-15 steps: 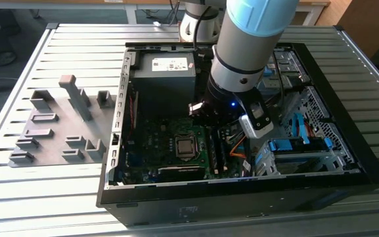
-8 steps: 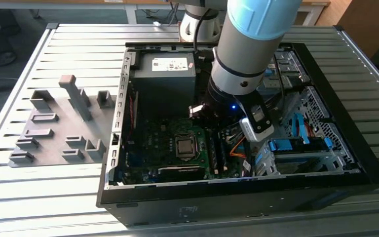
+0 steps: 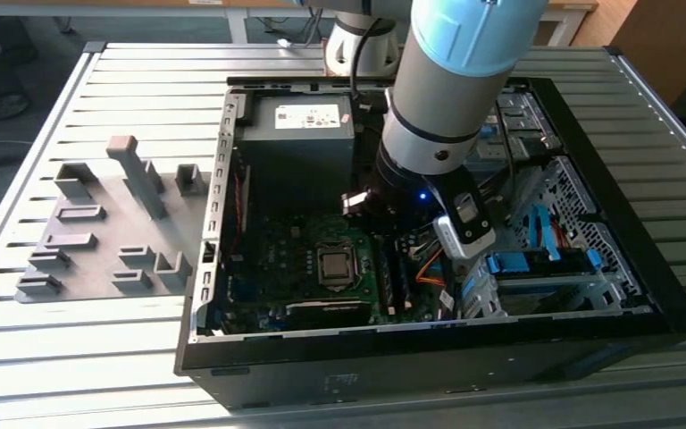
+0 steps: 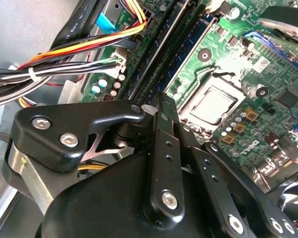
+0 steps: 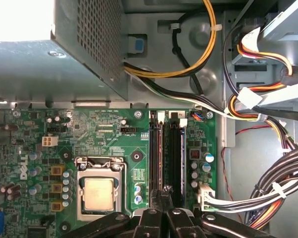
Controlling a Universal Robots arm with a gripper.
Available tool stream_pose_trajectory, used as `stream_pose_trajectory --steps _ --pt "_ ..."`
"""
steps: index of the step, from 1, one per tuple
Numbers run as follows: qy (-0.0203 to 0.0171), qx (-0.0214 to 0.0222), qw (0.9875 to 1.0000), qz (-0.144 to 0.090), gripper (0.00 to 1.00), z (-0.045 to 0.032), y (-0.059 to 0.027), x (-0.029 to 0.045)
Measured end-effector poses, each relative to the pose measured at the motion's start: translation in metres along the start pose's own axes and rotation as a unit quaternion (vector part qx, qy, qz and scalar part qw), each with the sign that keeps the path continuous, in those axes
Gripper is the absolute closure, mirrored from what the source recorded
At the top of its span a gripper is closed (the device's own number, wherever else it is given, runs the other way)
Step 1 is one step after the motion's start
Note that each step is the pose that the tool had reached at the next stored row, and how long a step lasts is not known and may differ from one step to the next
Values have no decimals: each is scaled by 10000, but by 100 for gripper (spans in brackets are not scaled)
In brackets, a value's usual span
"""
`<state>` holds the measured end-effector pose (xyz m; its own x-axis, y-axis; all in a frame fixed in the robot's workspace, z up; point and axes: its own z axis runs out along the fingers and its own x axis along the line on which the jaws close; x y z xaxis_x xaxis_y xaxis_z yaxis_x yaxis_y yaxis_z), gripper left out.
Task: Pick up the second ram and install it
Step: 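Press down the second ram until it locks into place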
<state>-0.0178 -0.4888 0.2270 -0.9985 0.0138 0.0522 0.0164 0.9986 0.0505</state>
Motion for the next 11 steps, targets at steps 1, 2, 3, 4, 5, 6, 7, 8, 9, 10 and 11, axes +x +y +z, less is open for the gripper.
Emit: stream_pose_trajectory --steps 1,2,3,4,5,6,7,8,9,10,11 --pt "0 0 10000 0 89 7 0 0" --pt "0 0 10000 0 89 16 -1 -1" --pt "0 0 10000 0 89 23 -1 -1" --pt "0 0 10000 0 89 30 -1 -2" --pt "0 0 10000 0 89 38 -2 -2" --pt "0 0 10000 0 89 44 -2 -2" --pt "0 0 10000 0 89 50 -3 -3" --pt "0 0 10000 0 89 56 -3 -3" --pt "1 2 10000 0 89 60 -4 -3" --pt "1 3 10000 0 89 64 -4 -3" --pt "1 4 10000 0 89 68 -4 -3"
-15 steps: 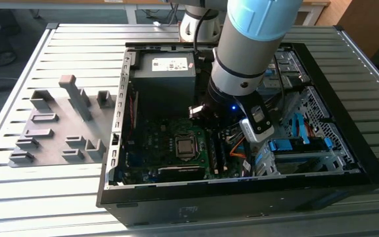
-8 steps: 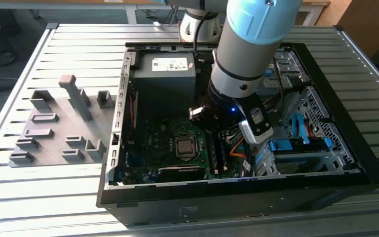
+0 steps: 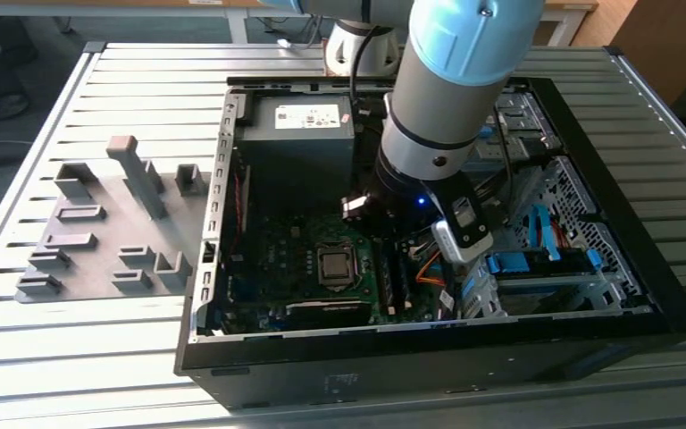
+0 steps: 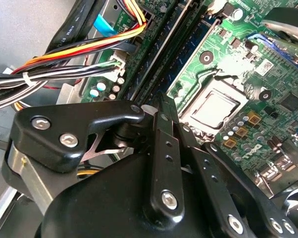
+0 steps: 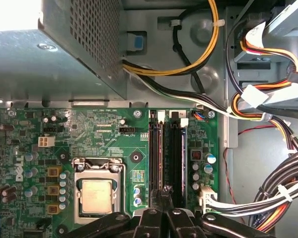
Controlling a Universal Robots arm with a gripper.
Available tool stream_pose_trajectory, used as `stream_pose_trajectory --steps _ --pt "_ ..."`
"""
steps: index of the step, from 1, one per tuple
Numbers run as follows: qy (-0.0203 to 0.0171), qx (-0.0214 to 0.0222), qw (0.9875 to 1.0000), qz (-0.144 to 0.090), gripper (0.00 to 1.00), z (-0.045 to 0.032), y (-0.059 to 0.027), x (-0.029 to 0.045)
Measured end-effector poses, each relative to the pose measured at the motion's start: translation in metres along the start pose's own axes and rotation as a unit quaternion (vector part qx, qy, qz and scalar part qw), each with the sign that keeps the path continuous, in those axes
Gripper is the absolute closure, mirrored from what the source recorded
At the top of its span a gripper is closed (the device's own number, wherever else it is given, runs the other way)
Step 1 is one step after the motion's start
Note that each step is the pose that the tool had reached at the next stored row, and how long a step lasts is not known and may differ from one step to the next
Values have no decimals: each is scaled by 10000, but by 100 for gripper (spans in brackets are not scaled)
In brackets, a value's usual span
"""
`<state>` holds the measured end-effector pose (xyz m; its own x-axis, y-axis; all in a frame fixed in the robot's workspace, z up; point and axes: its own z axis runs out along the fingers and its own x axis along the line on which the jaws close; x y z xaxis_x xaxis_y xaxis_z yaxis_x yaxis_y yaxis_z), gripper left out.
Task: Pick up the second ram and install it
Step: 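Press down the second ram until it locks into place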
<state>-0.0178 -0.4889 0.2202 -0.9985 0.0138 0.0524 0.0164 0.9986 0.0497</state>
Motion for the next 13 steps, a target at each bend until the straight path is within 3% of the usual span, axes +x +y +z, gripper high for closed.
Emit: stream_pose_trajectory --steps 13 --pt "1 1 10000 1 89 60 -3 -3"
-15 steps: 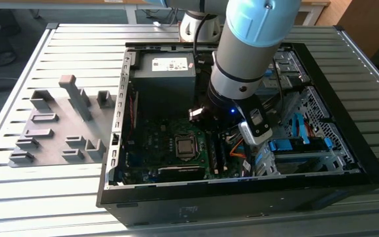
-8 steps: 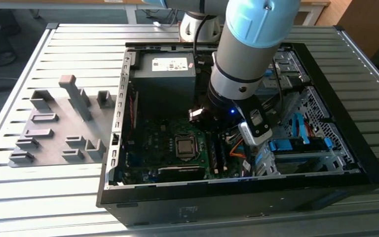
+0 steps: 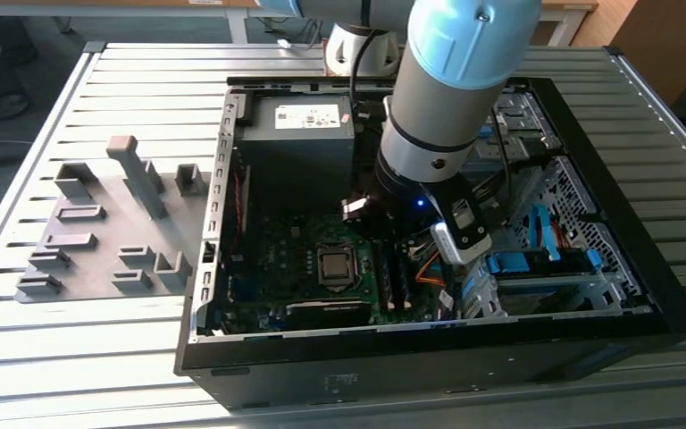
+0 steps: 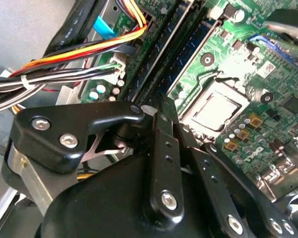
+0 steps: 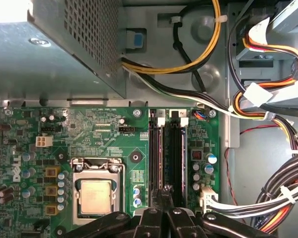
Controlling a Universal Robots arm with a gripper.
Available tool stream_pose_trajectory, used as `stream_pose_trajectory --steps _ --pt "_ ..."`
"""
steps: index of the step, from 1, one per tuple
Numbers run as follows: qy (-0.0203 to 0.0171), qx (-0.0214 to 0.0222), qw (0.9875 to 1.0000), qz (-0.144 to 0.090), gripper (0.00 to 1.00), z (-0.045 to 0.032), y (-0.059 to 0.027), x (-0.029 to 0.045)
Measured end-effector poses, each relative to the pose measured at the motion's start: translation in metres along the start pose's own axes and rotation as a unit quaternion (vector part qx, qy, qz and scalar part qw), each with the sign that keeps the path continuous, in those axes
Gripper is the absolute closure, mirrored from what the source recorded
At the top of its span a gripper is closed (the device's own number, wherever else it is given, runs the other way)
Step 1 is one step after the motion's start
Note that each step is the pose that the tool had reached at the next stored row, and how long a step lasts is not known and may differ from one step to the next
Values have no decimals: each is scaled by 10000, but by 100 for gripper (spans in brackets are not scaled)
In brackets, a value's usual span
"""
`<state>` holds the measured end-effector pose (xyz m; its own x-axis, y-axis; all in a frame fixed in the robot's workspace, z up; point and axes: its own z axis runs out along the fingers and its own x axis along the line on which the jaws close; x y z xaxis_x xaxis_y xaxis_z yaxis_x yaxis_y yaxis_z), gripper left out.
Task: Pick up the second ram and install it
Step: 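Press down the second ram until it locks into place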
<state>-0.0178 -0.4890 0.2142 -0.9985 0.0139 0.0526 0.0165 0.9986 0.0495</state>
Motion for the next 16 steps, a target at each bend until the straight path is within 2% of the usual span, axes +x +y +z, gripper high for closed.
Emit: stream_pose_trajectory --steps 2,4,7,9,16 --pt "0 -4 10000 0 89 -9 -1 1" --pt "-6 -28 10000 -1 89 -41 7 1" --pt "-1 -17 10000 -1 89 -150 9 7" --pt "-1 -18 10000 -1 89 -195 11 10" --pt "-1 -18 10000 -1 89 -208 12 10"
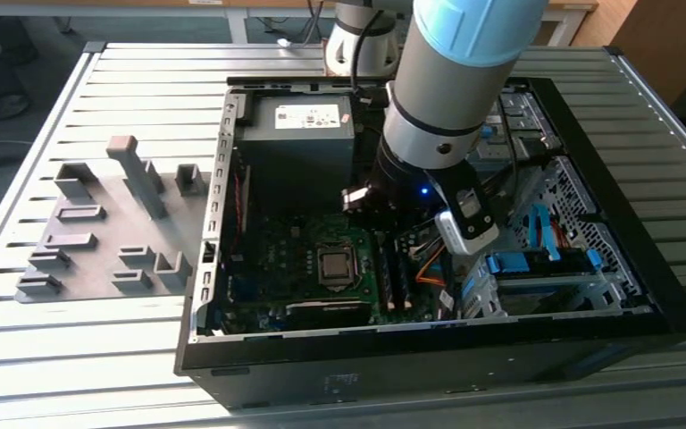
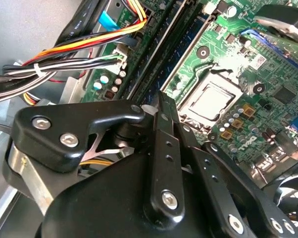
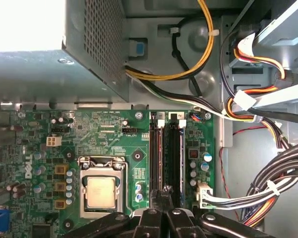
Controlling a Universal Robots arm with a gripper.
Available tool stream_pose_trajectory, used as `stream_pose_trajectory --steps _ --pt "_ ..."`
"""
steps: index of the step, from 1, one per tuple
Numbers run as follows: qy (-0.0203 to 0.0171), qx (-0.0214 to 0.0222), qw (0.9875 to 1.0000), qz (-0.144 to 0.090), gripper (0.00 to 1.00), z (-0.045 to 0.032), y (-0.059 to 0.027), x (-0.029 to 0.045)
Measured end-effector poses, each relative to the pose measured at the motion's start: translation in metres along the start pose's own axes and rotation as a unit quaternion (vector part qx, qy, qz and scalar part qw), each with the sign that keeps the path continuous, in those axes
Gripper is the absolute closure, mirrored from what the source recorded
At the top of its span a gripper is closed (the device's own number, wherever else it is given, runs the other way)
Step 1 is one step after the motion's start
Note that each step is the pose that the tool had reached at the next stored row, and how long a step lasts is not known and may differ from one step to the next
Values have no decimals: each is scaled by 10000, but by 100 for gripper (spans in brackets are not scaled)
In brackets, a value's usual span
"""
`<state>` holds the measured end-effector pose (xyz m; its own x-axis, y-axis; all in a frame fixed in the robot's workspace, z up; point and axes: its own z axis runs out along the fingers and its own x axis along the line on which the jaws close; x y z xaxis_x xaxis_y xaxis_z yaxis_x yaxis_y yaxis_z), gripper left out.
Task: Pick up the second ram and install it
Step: 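Press down the second ram until it locks into place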
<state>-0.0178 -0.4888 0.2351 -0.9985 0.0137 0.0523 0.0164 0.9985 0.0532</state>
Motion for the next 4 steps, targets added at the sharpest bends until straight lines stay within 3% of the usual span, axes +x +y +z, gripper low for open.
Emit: stream_pose_trajectory --steps 4 --pt "0 1 10000 0 89 -8 0 0"
